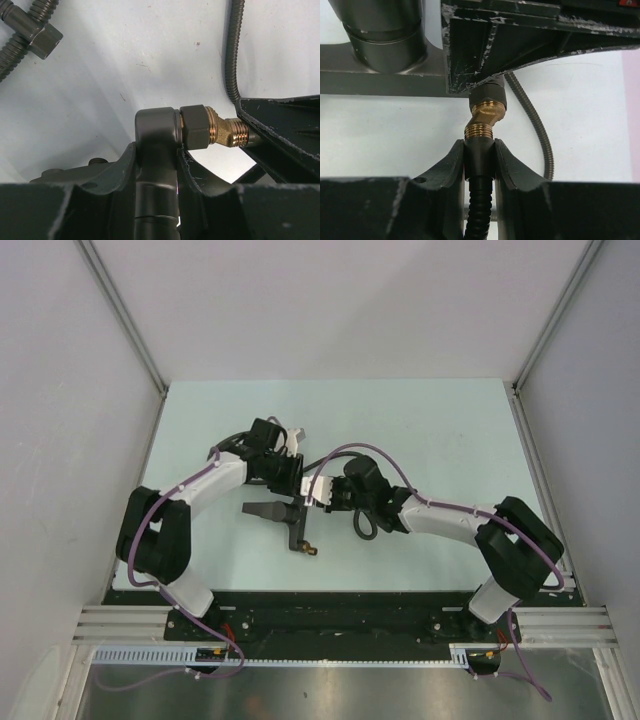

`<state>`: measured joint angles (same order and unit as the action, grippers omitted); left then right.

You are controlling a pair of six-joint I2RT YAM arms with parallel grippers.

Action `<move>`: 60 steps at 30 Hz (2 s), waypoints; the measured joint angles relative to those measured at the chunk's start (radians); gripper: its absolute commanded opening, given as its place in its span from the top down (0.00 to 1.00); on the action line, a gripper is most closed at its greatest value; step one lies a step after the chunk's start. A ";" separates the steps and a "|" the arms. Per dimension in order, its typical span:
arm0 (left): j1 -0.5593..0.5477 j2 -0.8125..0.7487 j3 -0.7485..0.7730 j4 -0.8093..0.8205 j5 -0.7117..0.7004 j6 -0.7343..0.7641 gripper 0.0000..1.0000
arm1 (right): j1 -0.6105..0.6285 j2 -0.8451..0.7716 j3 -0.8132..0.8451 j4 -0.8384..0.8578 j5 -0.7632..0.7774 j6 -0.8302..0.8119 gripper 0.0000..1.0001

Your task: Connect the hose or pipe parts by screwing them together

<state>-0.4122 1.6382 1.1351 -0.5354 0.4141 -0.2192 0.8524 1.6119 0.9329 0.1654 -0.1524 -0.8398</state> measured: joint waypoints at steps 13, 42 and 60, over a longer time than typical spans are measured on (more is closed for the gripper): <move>-0.066 -0.018 -0.056 0.103 -0.139 -0.026 1.00 | -0.143 0.064 -0.019 0.120 -0.282 0.430 1.00; -0.053 -0.100 -0.078 0.005 -0.175 -0.024 1.00 | 0.055 0.026 -0.018 0.109 0.057 0.238 1.00; -0.065 -0.132 -0.207 0.248 -0.188 -0.040 1.00 | -0.156 0.109 -0.016 0.216 -0.319 0.815 1.00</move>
<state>-0.4770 1.5063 0.9279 -0.2874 0.2264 -0.2592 0.6960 1.7210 0.9165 0.3813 -0.4717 -0.0246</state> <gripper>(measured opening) 0.337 0.273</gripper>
